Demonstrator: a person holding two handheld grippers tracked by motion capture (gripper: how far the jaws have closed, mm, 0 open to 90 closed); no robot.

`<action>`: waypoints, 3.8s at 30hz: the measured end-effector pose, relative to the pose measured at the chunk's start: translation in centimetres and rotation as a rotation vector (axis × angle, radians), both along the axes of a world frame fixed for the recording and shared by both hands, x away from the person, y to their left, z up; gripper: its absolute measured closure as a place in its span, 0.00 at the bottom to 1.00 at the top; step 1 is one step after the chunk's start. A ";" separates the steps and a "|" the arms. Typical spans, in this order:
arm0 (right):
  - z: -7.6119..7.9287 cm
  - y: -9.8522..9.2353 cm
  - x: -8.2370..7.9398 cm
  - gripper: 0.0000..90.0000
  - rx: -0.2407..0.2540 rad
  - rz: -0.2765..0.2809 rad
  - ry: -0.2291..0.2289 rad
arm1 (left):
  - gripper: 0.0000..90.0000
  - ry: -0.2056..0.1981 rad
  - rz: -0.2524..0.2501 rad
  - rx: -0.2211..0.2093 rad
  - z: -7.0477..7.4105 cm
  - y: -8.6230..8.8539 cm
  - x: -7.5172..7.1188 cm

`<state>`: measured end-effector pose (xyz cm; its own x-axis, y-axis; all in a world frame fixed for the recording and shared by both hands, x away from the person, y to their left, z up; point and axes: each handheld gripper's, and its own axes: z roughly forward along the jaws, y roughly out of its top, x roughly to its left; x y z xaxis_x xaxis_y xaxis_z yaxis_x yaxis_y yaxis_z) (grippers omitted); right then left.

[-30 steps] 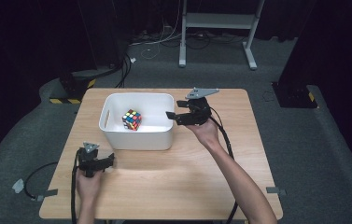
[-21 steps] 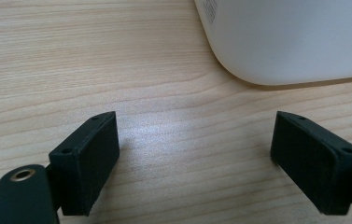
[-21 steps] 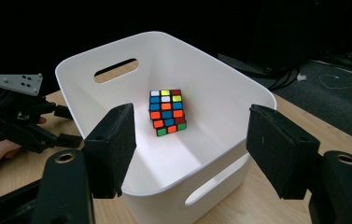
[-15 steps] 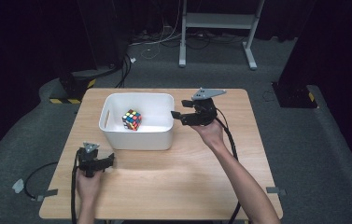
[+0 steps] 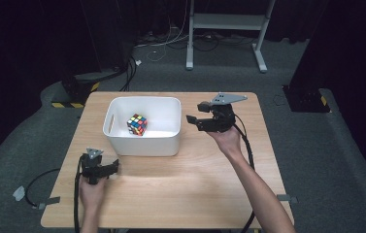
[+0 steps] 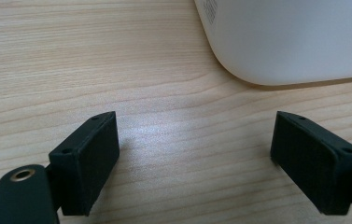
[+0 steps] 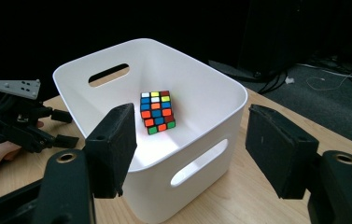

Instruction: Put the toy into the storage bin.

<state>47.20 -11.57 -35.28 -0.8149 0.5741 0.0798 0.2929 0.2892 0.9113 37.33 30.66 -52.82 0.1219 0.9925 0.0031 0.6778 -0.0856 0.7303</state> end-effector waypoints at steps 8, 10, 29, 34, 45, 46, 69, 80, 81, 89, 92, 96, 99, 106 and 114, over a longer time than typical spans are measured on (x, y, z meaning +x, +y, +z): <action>-0.2 -0.9 -0.1 0.38 0.015 -0.015 0.005 | 0.17 0.000 0.000 0.000 0.0 0.0 0.0; -0.2 -1.2 -0.2 0.38 0.016 -0.020 0.006 | 0.17 0.000 0.000 -0.001 0.0 0.0 0.0; -0.1 -3.9 -1.1 0.39 0.033 -0.062 -0.004 | 0.17 0.000 0.000 0.000 0.0 0.0 0.0; -0.1 -4.9 -1.6 0.39 0.039 -0.081 -0.007 | 0.17 0.000 0.000 0.000 0.0 0.0 0.0; -0.8 -6.6 -2.1 0.40 0.058 -0.117 0.000 | 0.17 0.000 0.000 0.001 0.0 0.0 0.0; -0.9 -6.7 -2.2 0.40 0.059 -0.117 0.000 | 0.17 0.000 0.000 0.000 0.0 0.0 0.0; -2.0 -9.2 -4.0 0.41 0.089 -0.161 -0.016 | 0.17 0.000 0.001 0.001 0.0 0.0 0.0; -2.7 -10.0 -4.5 0.41 0.084 -0.181 -0.014 | 0.17 0.002 0.000 0.003 0.0 0.0 0.0; -2.8 -10.1 -4.6 0.41 0.088 -0.181 -0.016 | 0.17 0.002 0.001 0.002 0.0 0.0 0.0; -3.2 -10.4 -5.0 0.41 0.101 -0.186 -0.016 | 0.17 0.002 0.001 0.002 0.0 0.0 0.0; -3.4 -10.5 -5.1 0.40 0.105 -0.187 -0.015 | 0.17 0.002 0.001 0.003 0.0 0.0 0.0; -4.0 -10.6 -5.3 0.40 0.099 -0.192 -0.005 | 0.17 0.002 0.001 0.002 0.0 0.0 0.0; -4.5 -10.7 -5.6 0.39 0.103 -0.200 0.003 | 0.17 0.002 0.001 0.002 0.0 0.0 0.0; -4.8 -10.8 -6.1 0.39 0.095 -0.202 -0.001 | 0.17 0.002 0.001 0.002 0.0 0.0 0.0; -5.3 -11.0 -6.6 0.39 0.103 -0.209 -0.001 | 0.17 0.002 0.001 0.002 0.0 0.0 0.0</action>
